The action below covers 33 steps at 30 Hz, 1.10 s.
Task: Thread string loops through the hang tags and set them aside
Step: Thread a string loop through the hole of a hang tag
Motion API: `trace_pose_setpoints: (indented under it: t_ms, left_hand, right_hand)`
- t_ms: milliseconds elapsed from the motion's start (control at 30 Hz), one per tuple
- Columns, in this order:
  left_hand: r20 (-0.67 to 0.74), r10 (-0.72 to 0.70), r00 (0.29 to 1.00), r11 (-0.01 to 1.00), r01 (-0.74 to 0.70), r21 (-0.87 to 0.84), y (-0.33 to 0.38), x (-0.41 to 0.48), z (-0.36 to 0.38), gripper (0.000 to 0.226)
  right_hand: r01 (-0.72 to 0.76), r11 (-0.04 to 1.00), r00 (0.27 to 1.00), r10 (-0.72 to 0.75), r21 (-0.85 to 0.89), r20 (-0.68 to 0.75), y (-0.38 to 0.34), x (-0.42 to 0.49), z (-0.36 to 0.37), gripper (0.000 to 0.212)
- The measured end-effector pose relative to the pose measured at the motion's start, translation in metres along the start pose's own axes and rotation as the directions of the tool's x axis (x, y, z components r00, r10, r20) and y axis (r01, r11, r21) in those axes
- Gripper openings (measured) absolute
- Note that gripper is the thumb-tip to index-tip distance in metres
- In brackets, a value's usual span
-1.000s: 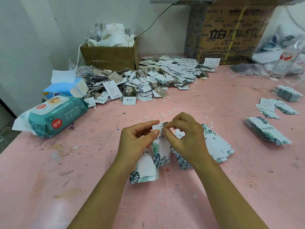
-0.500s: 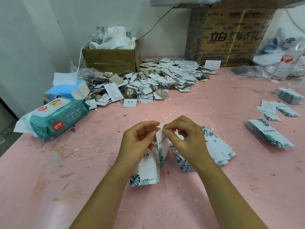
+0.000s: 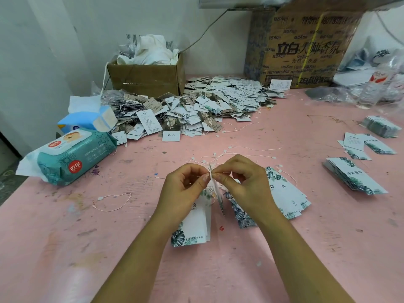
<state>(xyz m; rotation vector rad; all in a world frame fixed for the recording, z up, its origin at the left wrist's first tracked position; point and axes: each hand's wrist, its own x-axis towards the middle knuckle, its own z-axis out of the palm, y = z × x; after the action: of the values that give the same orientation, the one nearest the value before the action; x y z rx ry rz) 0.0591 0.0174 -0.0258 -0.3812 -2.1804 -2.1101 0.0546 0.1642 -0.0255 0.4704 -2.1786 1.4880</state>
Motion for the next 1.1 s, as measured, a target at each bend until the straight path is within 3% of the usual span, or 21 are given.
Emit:
trace_pose_setpoints:
  t_ms: [100,267,367,700,900,1000,1100]
  left_hand:
    - [0.029,0.001,1.0,0.998,-0.003,0.059,-0.001,0.0,0.0,0.017]
    - [0.056,0.018,0.998,0.973,-0.031,0.228,-0.006,-0.002,0.001,0.017]
    - [0.035,0.04,0.999,0.966,-0.047,0.255,-0.006,-0.001,-0.001,0.018]
    - [-0.073,-0.006,0.997,0.994,-0.002,-0.107,0.003,0.002,-0.004,0.017]
    - [-0.029,-0.107,0.994,0.841,0.075,-0.536,0.008,0.005,-0.007,0.019]
    - [-0.041,-0.138,0.99,0.769,0.082,-0.634,0.009,0.006,-0.01,0.018]
    - [-0.074,-0.163,0.984,0.759,0.077,-0.646,0.009,0.007,-0.012,0.018]
  right_hand:
    - [0.022,0.999,0.999,-0.021,-0.027,0.024,0.0,0.0,0.0,0.023]
    - [0.088,0.984,0.98,-0.058,-0.156,0.188,-0.002,-0.002,0.002,0.026]
    - [0.067,0.981,0.984,-0.035,-0.183,0.174,-0.002,-0.002,0.0,0.022]
    - [0.063,0.981,0.993,-0.044,-0.182,0.107,0.0,0.0,-0.004,0.024]
    - [-0.058,0.98,0.998,0.06,-0.191,0.004,0.008,0.002,-0.005,0.018]
    - [-0.096,0.974,0.994,0.085,-0.205,-0.063,0.011,0.003,-0.008,0.01]
    - [-0.17,0.966,0.983,0.153,-0.196,-0.098,0.015,0.004,-0.013,0.008]
